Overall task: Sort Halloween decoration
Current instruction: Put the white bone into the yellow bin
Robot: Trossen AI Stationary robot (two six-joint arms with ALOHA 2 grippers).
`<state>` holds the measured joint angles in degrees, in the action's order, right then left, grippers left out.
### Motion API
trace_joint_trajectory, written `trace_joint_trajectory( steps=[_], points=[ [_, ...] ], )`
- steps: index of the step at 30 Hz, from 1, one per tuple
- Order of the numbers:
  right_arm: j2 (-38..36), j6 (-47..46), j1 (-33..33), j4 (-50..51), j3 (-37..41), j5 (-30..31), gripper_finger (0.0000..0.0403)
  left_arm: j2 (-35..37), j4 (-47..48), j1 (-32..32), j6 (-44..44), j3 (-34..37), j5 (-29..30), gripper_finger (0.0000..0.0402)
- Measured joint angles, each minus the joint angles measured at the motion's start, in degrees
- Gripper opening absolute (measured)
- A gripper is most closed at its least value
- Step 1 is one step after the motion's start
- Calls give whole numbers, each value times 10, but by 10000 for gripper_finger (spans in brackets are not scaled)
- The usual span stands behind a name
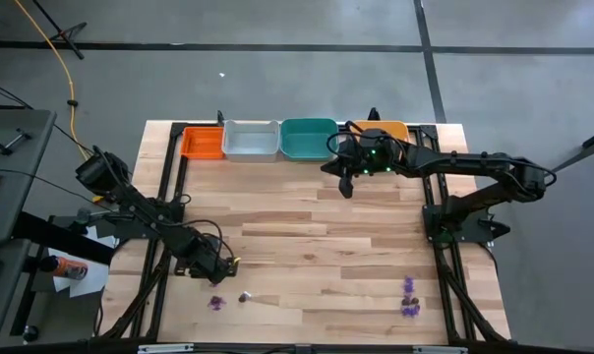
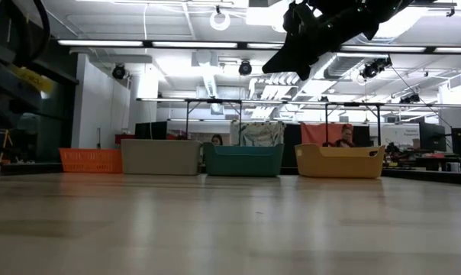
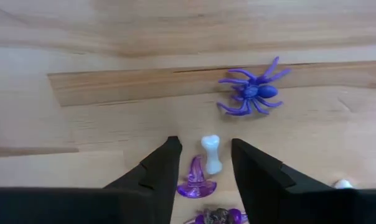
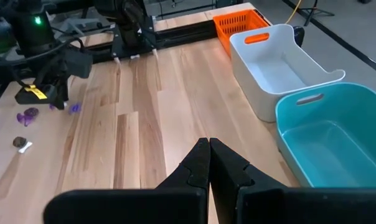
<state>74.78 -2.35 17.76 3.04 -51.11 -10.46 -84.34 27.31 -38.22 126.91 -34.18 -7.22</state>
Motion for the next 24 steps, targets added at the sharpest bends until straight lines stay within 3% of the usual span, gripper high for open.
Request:
trace_joint_trajectory(
  steps=[8,15,24],
  points=[
    [0,13,2,8,0,1,0,-1,13,0,0,0,11,11],
    [0,13,3,11,0,1,0,30,25,8,-41,4,18,4],
    [0,13,3,10,0,1,0,144,118,15,-97,6,87,1]
  ],
)
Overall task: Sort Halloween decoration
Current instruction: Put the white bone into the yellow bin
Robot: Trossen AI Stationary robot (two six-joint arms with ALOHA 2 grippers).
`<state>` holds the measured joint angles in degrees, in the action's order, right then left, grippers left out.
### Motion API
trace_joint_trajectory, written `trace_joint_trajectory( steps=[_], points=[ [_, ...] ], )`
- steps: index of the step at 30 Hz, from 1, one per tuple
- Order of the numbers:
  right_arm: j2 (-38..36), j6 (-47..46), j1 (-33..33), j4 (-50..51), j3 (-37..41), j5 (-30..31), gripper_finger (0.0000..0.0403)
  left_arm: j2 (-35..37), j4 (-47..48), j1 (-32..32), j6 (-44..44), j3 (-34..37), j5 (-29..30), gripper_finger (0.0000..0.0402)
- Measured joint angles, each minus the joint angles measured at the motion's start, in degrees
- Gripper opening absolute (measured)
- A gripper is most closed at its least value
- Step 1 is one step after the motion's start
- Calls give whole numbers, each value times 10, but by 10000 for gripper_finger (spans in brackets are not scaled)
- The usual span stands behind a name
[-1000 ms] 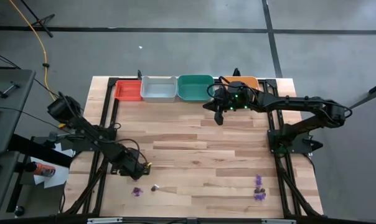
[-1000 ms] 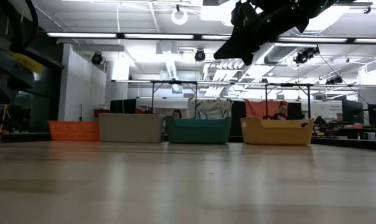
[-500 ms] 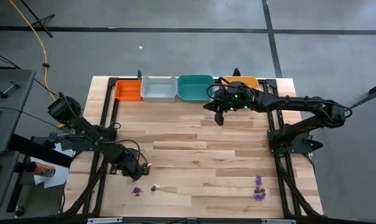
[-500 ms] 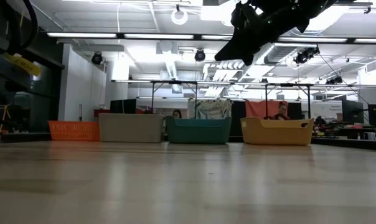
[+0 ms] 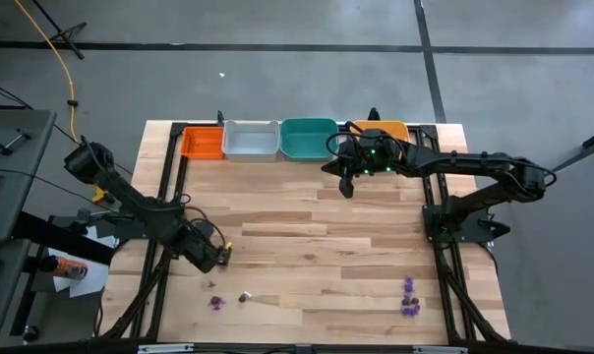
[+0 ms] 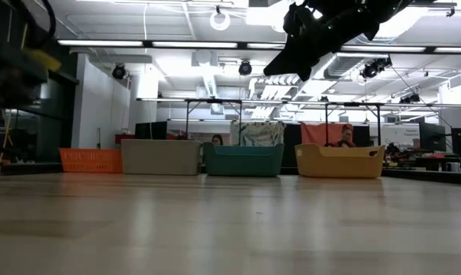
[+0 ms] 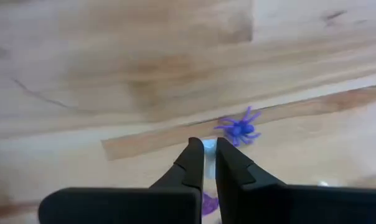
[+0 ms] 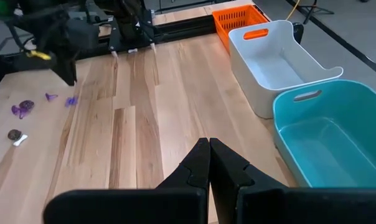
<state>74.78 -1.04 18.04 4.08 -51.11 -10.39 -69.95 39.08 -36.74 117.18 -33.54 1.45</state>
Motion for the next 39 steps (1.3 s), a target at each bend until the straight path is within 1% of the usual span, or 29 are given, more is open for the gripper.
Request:
trace_joint_trajectory(
  steps=[3,8,12,15,20,23,28,32,35,39],
  points=[
    [0,0,0,0,0,0,0,51,13,9,-37,0,23,1],
    [0,-2,0,-3,0,0,0,135,7,41,-116,-1,101,1],
    [0,7,0,-5,0,0,0,182,-55,93,-229,-2,163,1],
    [0,13,0,-8,0,0,0,193,-131,149,-337,-2,172,1],
    [0,10,0,-26,0,0,0,175,-276,255,-526,-2,145,1],
    [0,-4,0,-50,0,-1,0,155,-368,321,-629,-2,117,1],
    [-1,-37,0,-111,0,-2,0,112,-536,417,-754,-3,23,1],
    [-6,-56,-1,-156,-4,-23,0,90,-628,476,-818,-3,-52,1],
    [-7,-65,-1,-168,-24,-51,0,80,-645,505,-866,-22,-87,1],
    [-7,-69,-2,-170,-56,-98,0,61,-647,528,-963,-71,-121,1]
  ],
)
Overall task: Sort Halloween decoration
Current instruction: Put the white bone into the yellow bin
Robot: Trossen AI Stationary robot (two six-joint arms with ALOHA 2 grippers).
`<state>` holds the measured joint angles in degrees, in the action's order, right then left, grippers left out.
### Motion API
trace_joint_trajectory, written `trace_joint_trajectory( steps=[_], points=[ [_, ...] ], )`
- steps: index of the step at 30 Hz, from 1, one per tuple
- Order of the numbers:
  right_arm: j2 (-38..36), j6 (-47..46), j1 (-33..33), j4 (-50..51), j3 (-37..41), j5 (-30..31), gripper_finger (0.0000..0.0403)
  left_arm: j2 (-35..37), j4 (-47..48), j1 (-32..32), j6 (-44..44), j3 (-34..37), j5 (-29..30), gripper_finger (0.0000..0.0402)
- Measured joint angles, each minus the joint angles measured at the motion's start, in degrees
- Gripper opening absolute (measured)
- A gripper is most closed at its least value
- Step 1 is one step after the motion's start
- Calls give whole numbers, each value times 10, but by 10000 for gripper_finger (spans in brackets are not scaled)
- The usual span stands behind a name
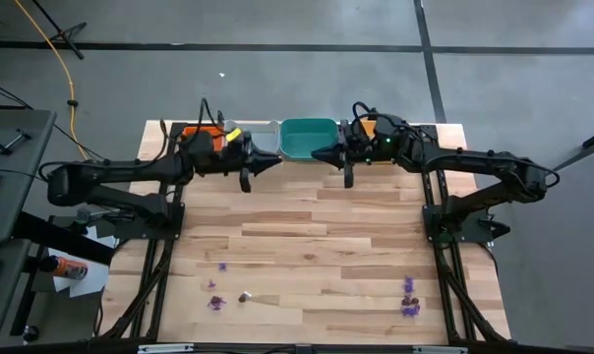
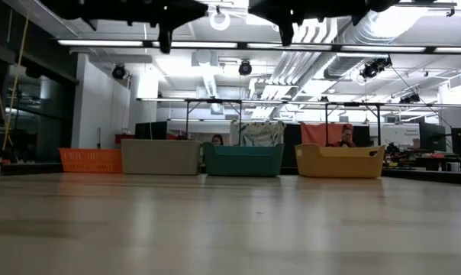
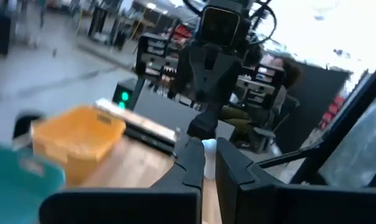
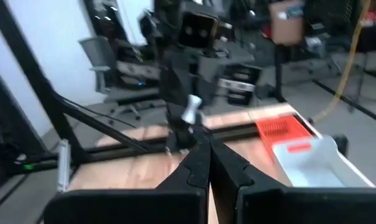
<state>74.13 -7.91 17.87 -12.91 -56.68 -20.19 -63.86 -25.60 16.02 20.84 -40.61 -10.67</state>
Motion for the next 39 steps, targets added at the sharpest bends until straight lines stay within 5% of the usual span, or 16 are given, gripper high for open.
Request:
trace_joint_trajectory(
  steps=[6,24,31,39],
  points=[
    [0,20,-8,0,-26,-4,0,-35,2,15,-88,-55,-13,1],
    [-5,33,10,-42,-26,1,0,-90,2,16,-91,-66,13,1],
    [-8,1,41,-185,-26,3,0,-246,2,16,-85,-118,24,1],
    [-8,-24,59,-217,-26,3,0,-452,0,16,-107,-289,25,1]
  ],
)
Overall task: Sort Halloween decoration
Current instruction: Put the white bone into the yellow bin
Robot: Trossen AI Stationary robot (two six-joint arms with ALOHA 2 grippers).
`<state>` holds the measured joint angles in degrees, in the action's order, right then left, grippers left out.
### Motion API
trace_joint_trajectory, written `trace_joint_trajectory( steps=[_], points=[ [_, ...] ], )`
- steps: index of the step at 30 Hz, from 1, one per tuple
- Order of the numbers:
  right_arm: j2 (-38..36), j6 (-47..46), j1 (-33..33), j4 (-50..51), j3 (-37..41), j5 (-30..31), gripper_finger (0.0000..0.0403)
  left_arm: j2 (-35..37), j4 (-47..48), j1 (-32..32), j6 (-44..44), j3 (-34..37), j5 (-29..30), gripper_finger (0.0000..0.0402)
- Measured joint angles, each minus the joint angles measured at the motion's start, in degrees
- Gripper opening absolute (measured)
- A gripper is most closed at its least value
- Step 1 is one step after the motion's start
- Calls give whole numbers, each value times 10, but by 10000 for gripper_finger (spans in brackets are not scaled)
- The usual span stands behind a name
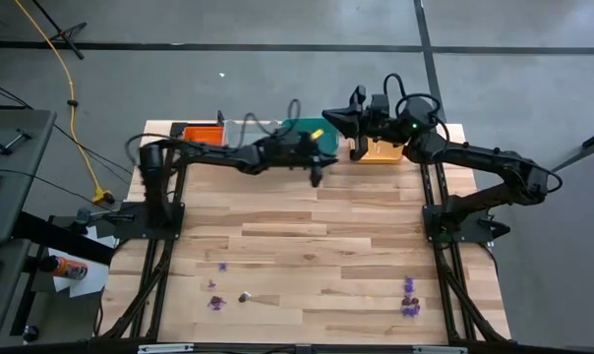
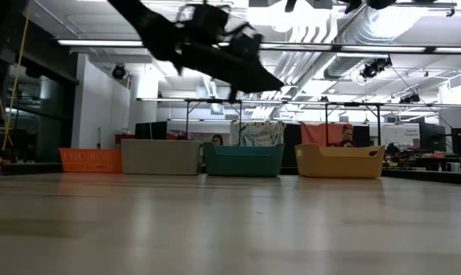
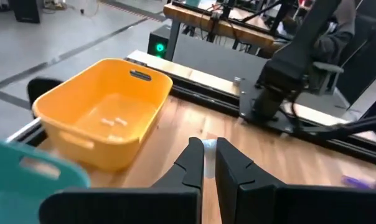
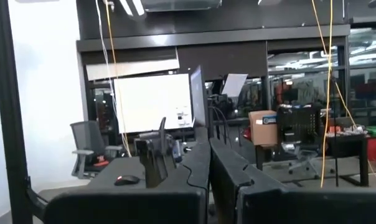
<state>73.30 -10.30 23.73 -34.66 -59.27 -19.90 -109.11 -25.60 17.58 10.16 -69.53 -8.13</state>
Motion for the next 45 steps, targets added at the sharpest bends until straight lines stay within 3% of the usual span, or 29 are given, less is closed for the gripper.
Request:
trace_joint_trajectory(
  steps=[9,15,24,30,41,45],
  points=[
    [0,-14,0,1,0,0,0,-173,-1,2,-131,-212,70,12],
    [0,-17,0,1,0,0,0,-240,2,9,-168,-303,104,24],
    [0,-17,0,1,0,0,0,-254,39,24,-119,-317,182,30],
    [0,-17,0,1,0,0,0,-254,43,32,-127,-317,155,37],
    [0,-17,0,1,0,1,0,-252,32,21,-130,-317,146,140],
    [0,-17,0,1,0,1,0,-219,115,21,-126,-317,141,168]
  ],
)
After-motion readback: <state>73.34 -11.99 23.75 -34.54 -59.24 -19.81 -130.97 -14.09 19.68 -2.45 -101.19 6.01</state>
